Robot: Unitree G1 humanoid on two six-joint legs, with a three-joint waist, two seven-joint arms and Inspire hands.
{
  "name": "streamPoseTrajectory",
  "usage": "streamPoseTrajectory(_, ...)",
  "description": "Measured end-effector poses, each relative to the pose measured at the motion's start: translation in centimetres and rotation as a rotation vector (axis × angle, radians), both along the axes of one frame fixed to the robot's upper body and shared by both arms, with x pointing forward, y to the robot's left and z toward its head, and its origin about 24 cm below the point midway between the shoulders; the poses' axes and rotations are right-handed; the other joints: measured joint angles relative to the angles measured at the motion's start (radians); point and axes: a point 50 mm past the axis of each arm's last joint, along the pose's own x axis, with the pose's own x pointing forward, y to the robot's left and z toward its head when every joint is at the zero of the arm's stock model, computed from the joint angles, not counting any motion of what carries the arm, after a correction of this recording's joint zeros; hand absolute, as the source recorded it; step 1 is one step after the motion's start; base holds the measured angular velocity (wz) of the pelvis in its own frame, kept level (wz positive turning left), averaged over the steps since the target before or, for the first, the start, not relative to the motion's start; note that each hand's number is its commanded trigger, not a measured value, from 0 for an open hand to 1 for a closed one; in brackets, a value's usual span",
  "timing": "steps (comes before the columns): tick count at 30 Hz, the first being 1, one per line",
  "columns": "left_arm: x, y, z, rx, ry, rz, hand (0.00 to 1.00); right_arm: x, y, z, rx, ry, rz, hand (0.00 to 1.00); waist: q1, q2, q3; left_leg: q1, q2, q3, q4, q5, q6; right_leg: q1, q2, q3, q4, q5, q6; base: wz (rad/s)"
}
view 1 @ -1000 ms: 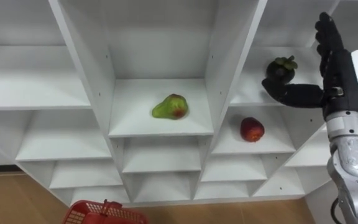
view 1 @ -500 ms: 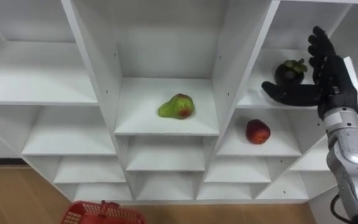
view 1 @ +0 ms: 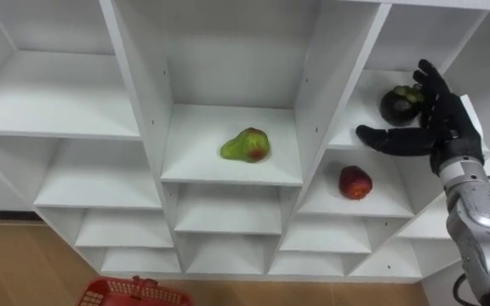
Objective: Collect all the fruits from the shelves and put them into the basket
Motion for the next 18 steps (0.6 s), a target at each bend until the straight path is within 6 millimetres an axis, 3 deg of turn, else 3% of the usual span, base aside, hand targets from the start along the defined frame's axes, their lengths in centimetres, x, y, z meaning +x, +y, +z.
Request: streamPoseTrajectory(18, -0.20, 0.54, 0.10, -0.001, -0.002, 0.035, 1.00, 0.46, -0.46, -0.42, -0.001, 0.029, 0.011, 0.00, 0.002, -0.010, -0.0068, -0.019, 0.000, -0.007, 0.008, 0.000, 0.000, -0.009, -0.001, -0.012, 0.001, 0.001, -0.002, 0.01)
